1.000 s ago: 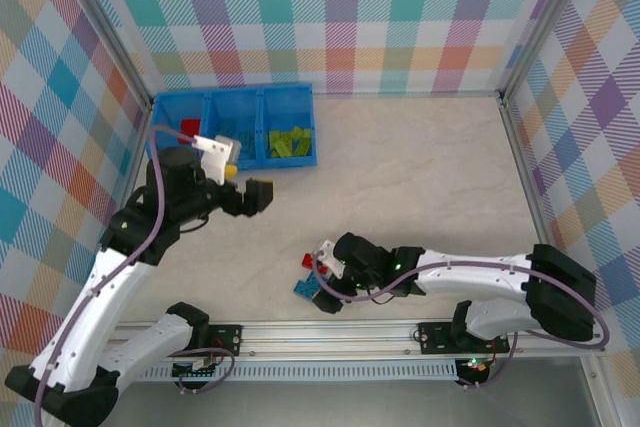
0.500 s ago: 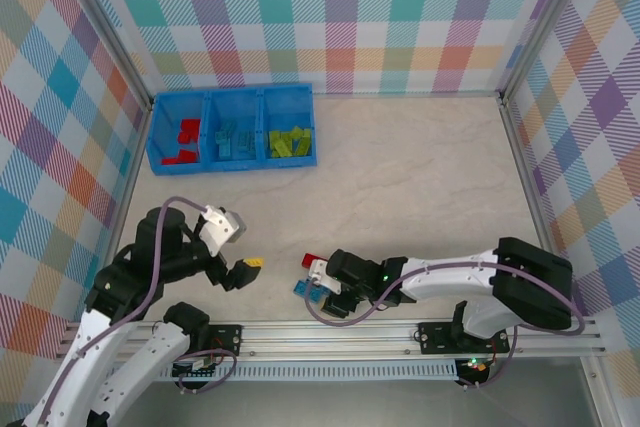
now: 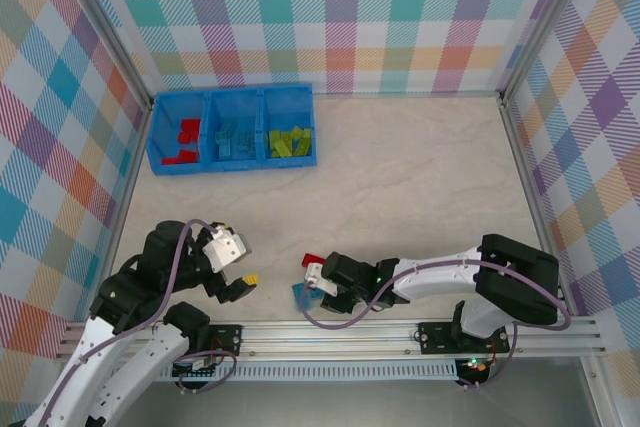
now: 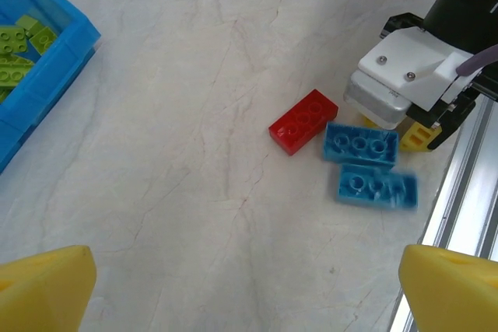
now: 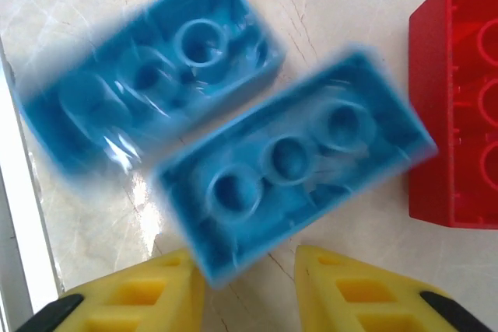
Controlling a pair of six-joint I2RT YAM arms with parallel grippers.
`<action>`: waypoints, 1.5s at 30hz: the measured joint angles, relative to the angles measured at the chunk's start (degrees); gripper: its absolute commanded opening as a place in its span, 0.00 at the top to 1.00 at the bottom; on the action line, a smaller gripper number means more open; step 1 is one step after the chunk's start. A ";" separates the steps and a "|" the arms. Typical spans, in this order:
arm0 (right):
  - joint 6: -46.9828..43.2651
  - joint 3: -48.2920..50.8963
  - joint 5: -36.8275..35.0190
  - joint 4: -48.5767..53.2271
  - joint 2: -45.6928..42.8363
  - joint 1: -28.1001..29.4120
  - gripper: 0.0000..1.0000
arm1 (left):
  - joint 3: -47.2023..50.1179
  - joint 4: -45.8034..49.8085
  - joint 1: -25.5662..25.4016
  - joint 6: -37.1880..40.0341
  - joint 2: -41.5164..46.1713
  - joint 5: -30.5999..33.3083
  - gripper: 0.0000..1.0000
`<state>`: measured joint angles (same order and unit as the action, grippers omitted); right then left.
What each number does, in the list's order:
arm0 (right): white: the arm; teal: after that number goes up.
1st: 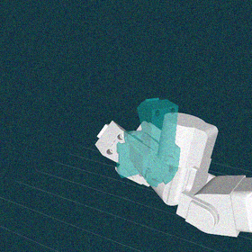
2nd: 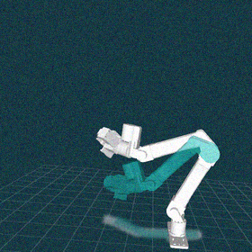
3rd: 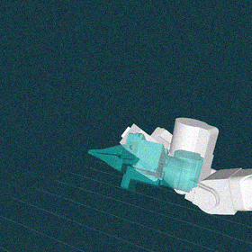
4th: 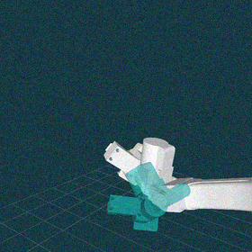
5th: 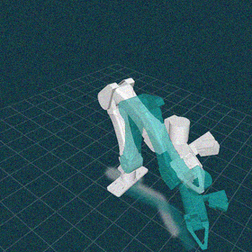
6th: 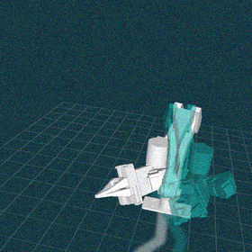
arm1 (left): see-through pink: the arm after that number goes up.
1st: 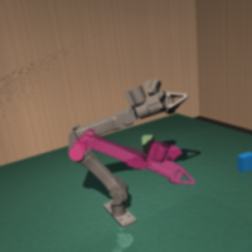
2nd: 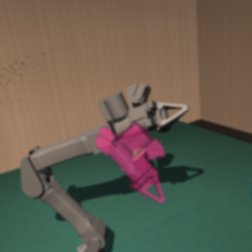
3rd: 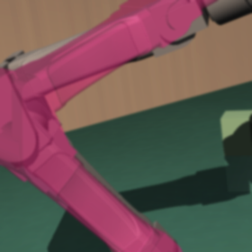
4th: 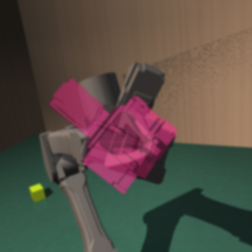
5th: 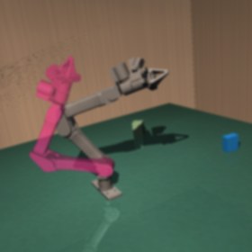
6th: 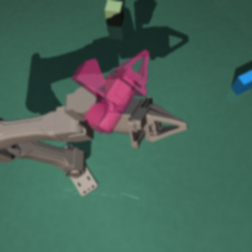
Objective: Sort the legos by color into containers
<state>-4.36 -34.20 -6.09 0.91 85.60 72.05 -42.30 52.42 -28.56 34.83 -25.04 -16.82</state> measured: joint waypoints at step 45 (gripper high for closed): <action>63.95 -25.07 -10.75 30.23 14.80 1.49 0.69 | 3.93 -11.19 -0.20 -12.90 7.06 10.56 0.00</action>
<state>59.59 -59.27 -16.84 31.14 100.40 73.54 -38.37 41.23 -28.75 21.93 -17.98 -6.26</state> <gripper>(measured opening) 0.386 0.997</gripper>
